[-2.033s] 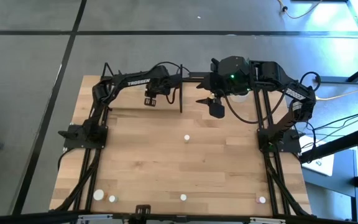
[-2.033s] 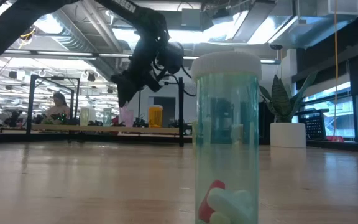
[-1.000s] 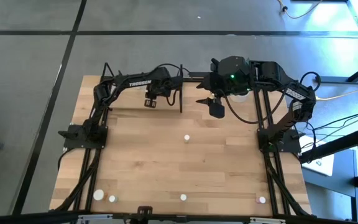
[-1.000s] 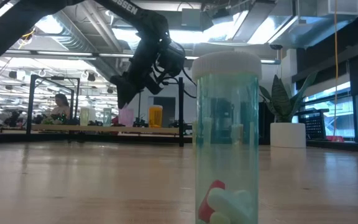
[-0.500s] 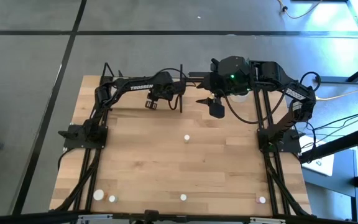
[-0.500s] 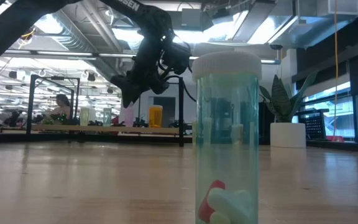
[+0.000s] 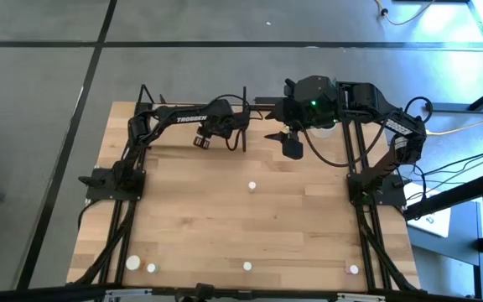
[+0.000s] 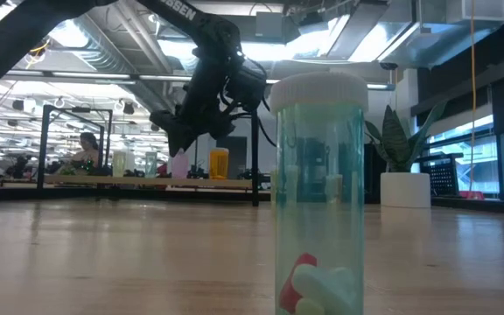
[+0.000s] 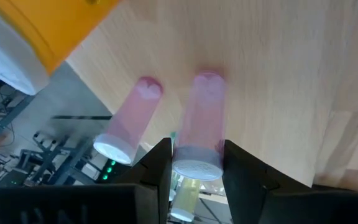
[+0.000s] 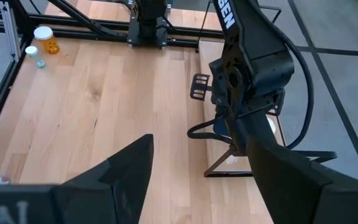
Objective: Pick and place medicine bottles onto shelf by color
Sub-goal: Put the left pink pill bottle on the shelf and align it with the other pink pill bottle, then put the bottom yellow pill bottle on the shelf and align it with the other yellow pill bottle
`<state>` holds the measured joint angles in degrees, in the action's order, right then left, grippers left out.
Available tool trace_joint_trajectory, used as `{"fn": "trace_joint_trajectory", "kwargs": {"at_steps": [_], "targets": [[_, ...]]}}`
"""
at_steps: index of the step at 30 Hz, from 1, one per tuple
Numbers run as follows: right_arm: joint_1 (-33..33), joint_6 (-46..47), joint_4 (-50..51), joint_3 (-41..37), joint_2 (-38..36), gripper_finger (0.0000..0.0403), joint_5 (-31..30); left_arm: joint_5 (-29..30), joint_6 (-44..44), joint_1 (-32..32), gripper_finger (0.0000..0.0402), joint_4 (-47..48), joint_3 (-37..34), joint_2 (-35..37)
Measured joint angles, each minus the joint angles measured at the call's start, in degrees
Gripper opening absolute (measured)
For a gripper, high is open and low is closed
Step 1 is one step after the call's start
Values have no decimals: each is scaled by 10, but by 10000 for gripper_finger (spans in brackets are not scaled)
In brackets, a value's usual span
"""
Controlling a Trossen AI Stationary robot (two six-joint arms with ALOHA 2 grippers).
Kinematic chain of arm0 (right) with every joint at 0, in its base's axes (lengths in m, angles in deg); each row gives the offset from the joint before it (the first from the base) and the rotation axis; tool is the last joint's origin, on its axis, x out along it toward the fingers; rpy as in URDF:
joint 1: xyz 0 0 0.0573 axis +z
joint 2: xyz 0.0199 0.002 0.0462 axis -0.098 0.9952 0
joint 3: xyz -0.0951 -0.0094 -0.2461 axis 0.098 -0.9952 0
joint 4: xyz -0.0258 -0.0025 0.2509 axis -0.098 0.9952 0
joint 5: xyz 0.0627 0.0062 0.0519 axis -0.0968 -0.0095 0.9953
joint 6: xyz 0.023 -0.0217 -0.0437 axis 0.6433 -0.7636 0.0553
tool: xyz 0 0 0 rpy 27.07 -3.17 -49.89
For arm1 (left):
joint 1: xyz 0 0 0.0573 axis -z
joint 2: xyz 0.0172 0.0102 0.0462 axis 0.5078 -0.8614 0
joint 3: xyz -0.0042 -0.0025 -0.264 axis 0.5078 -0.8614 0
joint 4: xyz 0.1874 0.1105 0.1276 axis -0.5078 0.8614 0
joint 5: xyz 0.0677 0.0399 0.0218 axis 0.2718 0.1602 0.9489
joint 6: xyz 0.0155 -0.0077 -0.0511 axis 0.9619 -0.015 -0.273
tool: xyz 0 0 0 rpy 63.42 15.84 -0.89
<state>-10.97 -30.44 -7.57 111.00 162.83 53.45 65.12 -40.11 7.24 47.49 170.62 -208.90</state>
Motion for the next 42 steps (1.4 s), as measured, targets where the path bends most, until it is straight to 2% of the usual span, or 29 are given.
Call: {"fn": "trace_joint_trajectory", "kwargs": {"at_steps": [11, 21, 36, 42], "targets": [[0, 0, 0, 0, 0, 259, 0, 2, 19, 1, 106, -12, 0, 0], [0, 0, 0, 0, 0, 259, 0, 1, 20, -2, 135, -12, 0, 0], [0, 0, 0, 0, 0, 259, 0, 0, 18, -2, 209, -14, 0, 0], [0, 0, 0, 0, 0, 259, 0, 0, 7, 9, 212, -12, 1, 0]]}}
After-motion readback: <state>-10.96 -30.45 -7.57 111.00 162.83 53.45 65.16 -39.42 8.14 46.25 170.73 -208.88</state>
